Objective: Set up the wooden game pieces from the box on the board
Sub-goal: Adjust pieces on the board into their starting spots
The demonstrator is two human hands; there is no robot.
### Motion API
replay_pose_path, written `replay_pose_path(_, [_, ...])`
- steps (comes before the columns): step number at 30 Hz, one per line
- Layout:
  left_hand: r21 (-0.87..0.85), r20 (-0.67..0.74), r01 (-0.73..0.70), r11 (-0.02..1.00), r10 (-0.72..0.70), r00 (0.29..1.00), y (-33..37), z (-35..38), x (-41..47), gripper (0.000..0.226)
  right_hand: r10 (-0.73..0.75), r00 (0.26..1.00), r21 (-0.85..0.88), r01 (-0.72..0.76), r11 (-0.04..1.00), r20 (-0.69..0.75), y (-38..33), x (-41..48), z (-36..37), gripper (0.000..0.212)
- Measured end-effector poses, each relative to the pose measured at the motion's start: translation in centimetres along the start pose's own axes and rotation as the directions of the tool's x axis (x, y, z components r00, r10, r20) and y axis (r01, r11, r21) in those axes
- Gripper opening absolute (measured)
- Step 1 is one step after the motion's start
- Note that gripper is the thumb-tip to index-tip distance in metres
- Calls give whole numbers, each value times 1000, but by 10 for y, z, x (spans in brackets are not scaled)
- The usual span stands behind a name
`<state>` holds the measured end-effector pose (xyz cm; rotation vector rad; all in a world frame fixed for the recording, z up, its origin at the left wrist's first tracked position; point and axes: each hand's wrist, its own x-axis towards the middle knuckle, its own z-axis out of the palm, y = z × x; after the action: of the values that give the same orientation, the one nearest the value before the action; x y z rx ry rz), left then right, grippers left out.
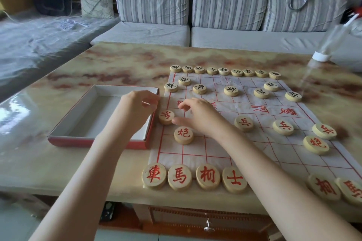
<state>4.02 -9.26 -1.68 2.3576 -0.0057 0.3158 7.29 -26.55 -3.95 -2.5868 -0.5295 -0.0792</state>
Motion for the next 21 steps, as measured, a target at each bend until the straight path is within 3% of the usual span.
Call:
replay_pose_path(6, [20, -1, 16, 1000, -16, 1000, -3, -1, 2, 23, 68, 995, -111, -60, 992, 67, -19, 28, 18, 60])
replay_pose_path(11, [36, 18, 20, 999, -20, 1000, -4, -1, 3, 23, 55, 983, -56, -45, 997, 176, -20, 36, 23, 49])
replay_pose_path(15, [6, 23, 16, 1000, -16, 1000, -6, -2, 4, 21, 25, 949, 95, -57, 994, 314, -18, 35, 14, 67])
replay_pose_path(17, [-1, 18, 21, 1000, -21, 1000, -5, -4, 5, 22, 41, 964, 156, -85, 984, 264, -17, 33, 10, 74])
replay_pose_path(21, [-16, 5, 26, 1000, -26, 1000, -5, -7, 6, 22, 110, 982, -34, -105, 994, 155, -17, 31, 17, 62])
